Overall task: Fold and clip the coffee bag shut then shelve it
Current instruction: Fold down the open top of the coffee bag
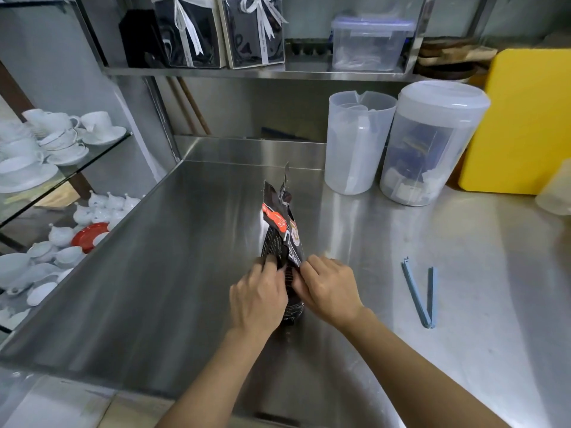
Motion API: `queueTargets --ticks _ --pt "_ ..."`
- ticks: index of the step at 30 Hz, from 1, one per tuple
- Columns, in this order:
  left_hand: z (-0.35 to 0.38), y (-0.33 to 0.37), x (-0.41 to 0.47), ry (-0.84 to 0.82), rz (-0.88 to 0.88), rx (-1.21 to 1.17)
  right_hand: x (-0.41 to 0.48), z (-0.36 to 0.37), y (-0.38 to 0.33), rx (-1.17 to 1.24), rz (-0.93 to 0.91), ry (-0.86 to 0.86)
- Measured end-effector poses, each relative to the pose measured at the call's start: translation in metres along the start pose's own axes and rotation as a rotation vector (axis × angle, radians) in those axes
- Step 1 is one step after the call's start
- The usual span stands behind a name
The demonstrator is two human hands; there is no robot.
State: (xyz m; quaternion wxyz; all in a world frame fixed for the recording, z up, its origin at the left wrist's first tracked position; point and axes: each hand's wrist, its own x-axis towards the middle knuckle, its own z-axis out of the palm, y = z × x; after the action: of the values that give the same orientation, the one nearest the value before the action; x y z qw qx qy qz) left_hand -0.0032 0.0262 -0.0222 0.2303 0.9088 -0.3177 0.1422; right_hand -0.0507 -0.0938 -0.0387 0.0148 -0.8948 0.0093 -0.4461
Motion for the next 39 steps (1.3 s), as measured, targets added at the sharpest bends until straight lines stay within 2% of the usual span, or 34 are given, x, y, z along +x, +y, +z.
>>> queueTargets --ticks 2,4,6,8,10,12,15,17,21,24,26,29,33,39 --pt "-0.002 -0.003 0.006 -0.005 0.031 0.006 0.000 -0.001 0.002 0.038 -0.025 -0.049" --pt "-0.006 -0.008 0.011 0.028 -0.048 -0.138 0.000 -0.006 0.006 0.162 0.006 -0.148" --pt "-0.015 -0.012 0.019 0.025 -0.183 -0.431 0.002 -0.014 0.009 0.347 0.201 -0.194" --pt "-0.017 -0.020 0.028 -0.017 -0.290 -0.641 0.008 -0.022 0.017 0.528 0.498 -0.117" --pt "-0.014 -0.028 0.037 -0.111 -0.318 -0.772 0.019 -0.028 0.029 0.662 0.740 0.006" --pt "-0.010 -0.035 0.044 -0.218 -0.327 -0.905 0.031 -0.035 0.042 0.809 0.866 -0.003" --pt "-0.008 -0.035 0.051 -0.359 -0.303 -0.994 0.045 -0.044 0.057 0.875 0.870 -0.171" --pt "-0.010 -0.033 0.057 -0.394 -0.299 -1.004 0.050 -0.050 0.062 0.940 0.875 -0.194" --pt "-0.019 -0.031 0.068 -0.232 -0.376 -1.073 0.054 -0.057 0.064 0.976 0.906 -0.102" --pt "-0.031 -0.027 0.063 -0.199 -0.281 -1.305 0.055 -0.058 0.065 0.967 0.863 -0.127" --pt "-0.030 -0.029 0.060 -0.180 -0.208 -1.214 0.057 -0.058 0.065 1.026 0.848 -0.165" --pt "-0.029 -0.031 0.067 -0.088 -0.194 -1.016 0.061 -0.056 0.067 1.013 0.804 -0.199" --pt "-0.033 -0.028 0.076 -0.090 -0.146 -1.032 0.065 -0.055 0.066 1.149 0.816 -0.228" --pt "-0.040 -0.023 0.081 -0.098 -0.111 -1.031 0.070 -0.050 0.070 1.183 0.805 -0.295"
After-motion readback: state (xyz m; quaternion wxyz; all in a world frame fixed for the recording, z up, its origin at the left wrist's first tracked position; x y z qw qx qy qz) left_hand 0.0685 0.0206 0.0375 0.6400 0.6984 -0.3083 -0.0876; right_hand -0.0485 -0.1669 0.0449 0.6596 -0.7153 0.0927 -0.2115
